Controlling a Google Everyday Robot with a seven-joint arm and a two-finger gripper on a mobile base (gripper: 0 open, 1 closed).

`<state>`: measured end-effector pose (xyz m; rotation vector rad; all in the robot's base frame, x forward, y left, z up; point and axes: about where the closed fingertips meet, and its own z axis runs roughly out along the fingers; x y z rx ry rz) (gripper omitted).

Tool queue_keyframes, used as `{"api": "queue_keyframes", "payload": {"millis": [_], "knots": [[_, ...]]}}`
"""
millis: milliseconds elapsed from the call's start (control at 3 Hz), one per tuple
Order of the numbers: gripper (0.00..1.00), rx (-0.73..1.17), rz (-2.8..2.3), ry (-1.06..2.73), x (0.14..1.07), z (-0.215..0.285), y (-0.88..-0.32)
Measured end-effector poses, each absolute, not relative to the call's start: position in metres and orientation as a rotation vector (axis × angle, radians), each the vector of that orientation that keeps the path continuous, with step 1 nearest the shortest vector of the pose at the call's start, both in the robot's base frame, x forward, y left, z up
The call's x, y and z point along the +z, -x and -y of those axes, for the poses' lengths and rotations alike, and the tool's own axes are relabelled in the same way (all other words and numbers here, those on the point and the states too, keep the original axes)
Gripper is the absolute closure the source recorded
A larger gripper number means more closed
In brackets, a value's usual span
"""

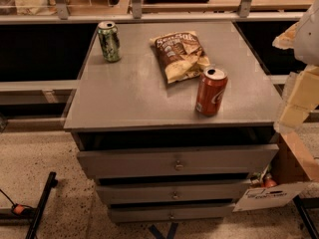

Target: Move coke can near green can

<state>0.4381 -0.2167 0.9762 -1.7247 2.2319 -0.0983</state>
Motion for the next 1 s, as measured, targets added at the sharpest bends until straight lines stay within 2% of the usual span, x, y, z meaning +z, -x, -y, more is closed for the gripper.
{"api": "queue_keyframes", "payload": {"millis": [333, 1000], "knots": [[0.0, -0.098, -2.232, 1.725, 0.976, 0.217, -0.438], [0.0, 0.211, -2.067, 1.622, 0.952, 0.195, -0.492]]}}
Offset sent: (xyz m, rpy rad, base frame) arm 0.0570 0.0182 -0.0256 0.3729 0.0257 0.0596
